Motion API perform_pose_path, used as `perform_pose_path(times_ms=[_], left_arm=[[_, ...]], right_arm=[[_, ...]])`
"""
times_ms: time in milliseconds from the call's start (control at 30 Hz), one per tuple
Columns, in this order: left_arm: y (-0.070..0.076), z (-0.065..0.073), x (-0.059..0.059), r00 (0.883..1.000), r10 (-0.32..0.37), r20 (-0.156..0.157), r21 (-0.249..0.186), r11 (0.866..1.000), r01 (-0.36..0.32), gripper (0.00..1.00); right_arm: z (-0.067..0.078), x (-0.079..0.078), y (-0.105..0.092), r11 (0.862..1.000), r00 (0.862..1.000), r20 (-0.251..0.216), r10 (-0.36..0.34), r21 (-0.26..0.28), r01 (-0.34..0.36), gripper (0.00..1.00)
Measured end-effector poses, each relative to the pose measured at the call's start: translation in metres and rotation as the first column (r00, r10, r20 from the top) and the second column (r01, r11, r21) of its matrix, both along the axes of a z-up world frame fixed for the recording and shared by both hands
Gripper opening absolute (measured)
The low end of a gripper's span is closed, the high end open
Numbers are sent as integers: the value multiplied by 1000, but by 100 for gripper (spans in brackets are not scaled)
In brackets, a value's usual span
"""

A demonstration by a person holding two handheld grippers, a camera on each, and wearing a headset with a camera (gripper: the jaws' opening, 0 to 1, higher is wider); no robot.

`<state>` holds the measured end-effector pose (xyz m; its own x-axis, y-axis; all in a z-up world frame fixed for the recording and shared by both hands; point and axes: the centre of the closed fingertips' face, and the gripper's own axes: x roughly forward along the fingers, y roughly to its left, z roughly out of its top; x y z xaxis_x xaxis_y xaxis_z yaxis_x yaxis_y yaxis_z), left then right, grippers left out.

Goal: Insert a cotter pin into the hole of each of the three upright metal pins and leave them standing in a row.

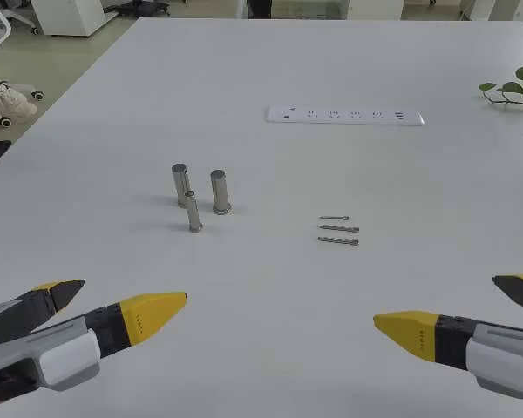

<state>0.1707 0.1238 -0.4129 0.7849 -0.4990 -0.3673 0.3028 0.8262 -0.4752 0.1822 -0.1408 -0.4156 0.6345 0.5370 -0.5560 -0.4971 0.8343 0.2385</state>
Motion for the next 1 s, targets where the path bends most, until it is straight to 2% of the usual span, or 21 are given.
perform_pose_path(times_ms=[200,367,667,800,1000], left_arm=[[4,-8,-3,999,13,-29,30,999,-12,99],[6,-10,-3,999,15,-37,42,999,-13,99],[7,-12,-2,999,10,-44,56,998,-8,99],[9,-14,-1,999,12,-33,93,996,-9,93],[10,-15,-1,999,9,-38,123,992,-4,93]], right_arm=[[-1,0,-1,1000,1000,-1,-4,1,4,97],[-4,0,-1,1000,1000,-9,-5,2,5,96],[-7,1,0,1000,1000,-17,8,-5,-8,96],[-6,2,-1,1000,1000,-16,11,-10,-12,96],[-7,1,-3,1000,1000,-16,5,-10,-6,96]])
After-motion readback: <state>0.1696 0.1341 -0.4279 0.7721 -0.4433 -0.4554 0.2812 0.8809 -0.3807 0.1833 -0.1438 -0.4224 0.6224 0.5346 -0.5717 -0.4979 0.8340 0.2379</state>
